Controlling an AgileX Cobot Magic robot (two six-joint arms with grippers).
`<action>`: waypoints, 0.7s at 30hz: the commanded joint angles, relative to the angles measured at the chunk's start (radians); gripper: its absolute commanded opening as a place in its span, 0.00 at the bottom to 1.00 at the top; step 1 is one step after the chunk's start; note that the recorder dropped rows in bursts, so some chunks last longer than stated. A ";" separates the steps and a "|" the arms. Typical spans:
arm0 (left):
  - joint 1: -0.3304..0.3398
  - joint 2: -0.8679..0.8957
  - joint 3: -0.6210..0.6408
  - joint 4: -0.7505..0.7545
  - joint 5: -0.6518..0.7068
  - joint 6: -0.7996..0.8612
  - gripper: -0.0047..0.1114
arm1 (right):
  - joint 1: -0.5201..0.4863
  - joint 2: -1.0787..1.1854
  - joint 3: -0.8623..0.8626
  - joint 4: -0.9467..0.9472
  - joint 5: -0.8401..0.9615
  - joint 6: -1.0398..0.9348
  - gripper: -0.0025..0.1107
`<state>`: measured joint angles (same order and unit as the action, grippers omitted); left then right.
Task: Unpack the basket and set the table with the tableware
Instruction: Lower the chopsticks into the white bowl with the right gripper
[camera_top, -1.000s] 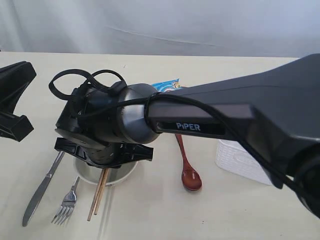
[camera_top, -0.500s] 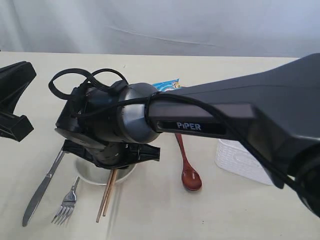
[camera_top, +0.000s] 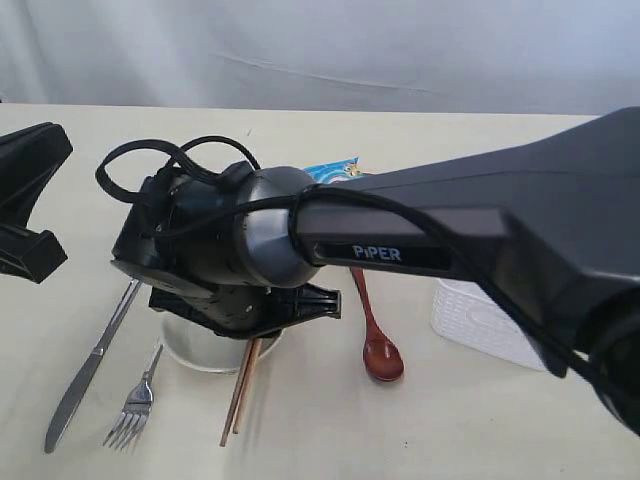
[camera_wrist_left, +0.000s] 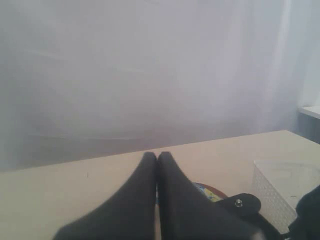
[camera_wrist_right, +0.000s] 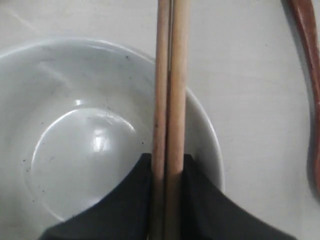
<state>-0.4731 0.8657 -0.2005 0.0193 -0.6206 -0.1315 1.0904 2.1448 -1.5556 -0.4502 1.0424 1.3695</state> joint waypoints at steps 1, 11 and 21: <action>-0.002 -0.005 0.006 0.003 -0.002 0.004 0.04 | -0.007 -0.035 -0.001 -0.039 0.075 0.006 0.02; -0.002 -0.005 0.006 0.003 -0.002 0.004 0.04 | -0.007 -0.052 -0.001 -0.048 0.053 -0.005 0.02; -0.002 -0.005 0.006 0.003 -0.002 0.004 0.04 | -0.002 -0.047 -0.001 -0.028 -0.162 -0.005 0.02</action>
<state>-0.4731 0.8657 -0.2005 0.0193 -0.6206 -0.1315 1.0904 2.0985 -1.5556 -0.4791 0.8907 1.3695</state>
